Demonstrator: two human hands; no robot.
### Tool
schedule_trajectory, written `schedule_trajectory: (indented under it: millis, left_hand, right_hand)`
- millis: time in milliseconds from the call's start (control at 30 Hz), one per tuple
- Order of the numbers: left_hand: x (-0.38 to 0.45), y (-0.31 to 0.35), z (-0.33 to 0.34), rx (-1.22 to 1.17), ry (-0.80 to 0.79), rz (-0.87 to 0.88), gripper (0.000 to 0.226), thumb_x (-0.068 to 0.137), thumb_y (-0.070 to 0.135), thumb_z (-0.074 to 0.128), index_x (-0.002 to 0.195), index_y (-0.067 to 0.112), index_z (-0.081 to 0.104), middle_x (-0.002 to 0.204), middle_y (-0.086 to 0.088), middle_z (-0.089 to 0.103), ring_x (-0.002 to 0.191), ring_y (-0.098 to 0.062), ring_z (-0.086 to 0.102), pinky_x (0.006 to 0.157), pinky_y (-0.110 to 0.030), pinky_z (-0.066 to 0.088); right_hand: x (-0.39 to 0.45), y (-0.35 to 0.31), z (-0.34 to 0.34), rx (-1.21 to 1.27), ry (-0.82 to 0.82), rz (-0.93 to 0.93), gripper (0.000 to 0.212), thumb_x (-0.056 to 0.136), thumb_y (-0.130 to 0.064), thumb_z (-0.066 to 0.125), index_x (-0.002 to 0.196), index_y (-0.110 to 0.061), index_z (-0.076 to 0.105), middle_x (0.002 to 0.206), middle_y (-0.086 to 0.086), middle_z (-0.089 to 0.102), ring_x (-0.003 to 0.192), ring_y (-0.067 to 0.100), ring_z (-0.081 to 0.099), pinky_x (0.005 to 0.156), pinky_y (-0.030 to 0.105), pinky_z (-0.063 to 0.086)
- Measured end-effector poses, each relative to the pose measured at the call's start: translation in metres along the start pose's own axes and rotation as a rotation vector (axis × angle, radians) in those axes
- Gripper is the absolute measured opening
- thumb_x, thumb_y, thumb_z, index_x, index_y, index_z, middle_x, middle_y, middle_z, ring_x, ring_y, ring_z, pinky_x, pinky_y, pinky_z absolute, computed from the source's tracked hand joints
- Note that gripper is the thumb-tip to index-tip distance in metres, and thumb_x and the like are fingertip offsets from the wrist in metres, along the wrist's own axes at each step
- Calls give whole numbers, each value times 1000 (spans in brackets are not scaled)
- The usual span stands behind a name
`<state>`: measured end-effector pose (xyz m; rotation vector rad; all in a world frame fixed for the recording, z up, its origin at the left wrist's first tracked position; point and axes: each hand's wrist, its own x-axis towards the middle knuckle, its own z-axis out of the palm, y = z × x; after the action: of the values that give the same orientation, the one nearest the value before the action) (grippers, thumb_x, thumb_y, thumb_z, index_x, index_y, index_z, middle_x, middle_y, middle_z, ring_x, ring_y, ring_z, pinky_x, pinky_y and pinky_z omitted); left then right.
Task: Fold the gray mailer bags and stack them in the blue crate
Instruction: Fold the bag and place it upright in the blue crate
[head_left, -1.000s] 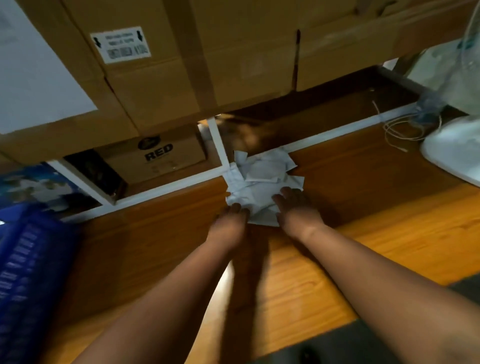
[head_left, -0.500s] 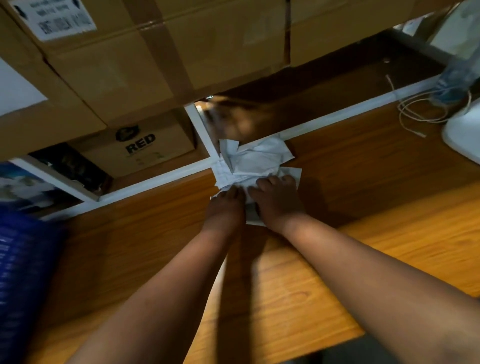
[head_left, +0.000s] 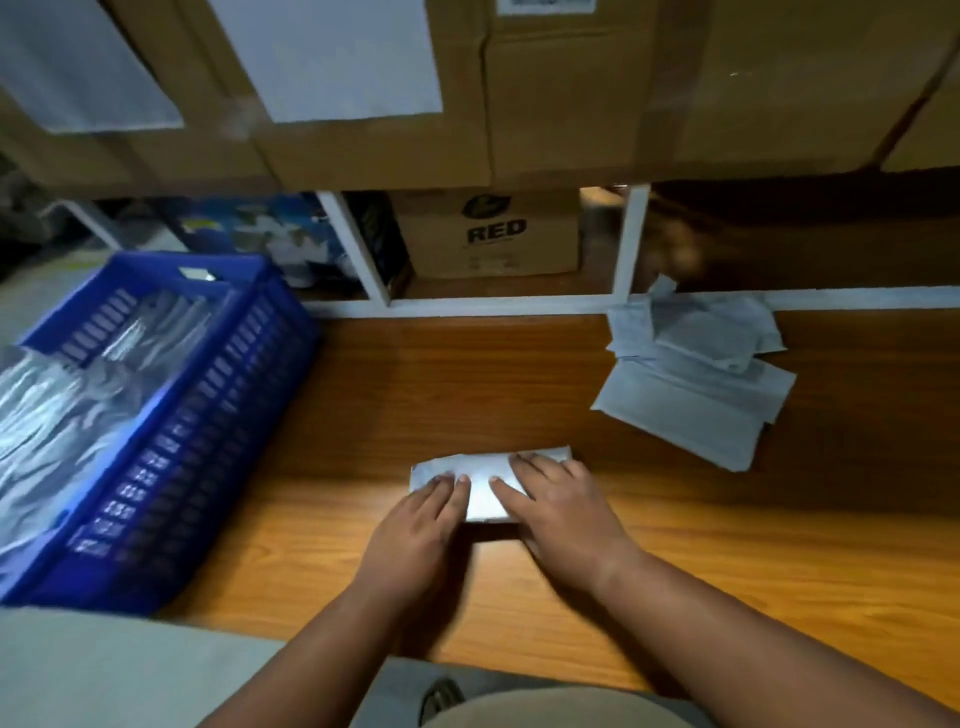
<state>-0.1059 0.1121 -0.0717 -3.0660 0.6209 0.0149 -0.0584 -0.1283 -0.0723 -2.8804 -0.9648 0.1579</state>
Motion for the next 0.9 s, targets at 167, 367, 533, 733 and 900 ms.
schedule_trajectory:
  millis: [167, 367, 533, 733, 900]
  left_hand:
    - [-62, -46, 16, -58, 39, -84, 59, 94, 23, 45, 149, 5, 59, 153, -16, 57, 140, -31, 58, 122, -34, 31]
    - [-79, -51, 9, -178, 162, -67, 46, 104, 35, 55, 141, 8, 63, 151, -15, 57, 139, -33, 53, 116, -48, 43]
    - [-9, -37, 13, -257, 185, 8, 52, 99, 28, 54, 142, 0, 61, 154, -23, 54, 142, -40, 51, 117, -51, 43]
    - [44, -16, 26, -247, 61, -59, 57, 103, 33, 49, 152, 4, 51, 158, -19, 49, 150, -39, 40, 123, -54, 34]
    - [42, -13, 32, -192, 49, -151, 61, 103, 38, 40, 152, 3, 52, 157, -21, 51, 151, -38, 41, 123, -58, 33]
  right_hand:
    - [1, -58, 11, 16, -43, -41, 61, 98, -57, 54, 155, -37, 43, 163, 9, 45, 152, 30, 40, 120, 66, 27]
    - [-1, -77, 15, 119, 27, 101, 57, 107, -61, 34, 155, -33, 46, 164, 5, 42, 154, 28, 34, 126, 56, 23]
    - [35, -75, 12, 136, 63, 414, 64, 105, -53, 26, 154, -22, 50, 164, 10, 45, 155, 30, 35, 127, 60, 24]
    - [48, -71, 23, 123, 13, 518, 75, 99, -50, 6, 163, -23, 37, 173, 9, 30, 163, 28, 19, 129, 57, 19]
    - [50, -70, 27, 111, -14, 512, 67, 107, -50, 12, 168, -26, 26, 178, 7, 15, 165, 28, 4, 131, 60, 7]
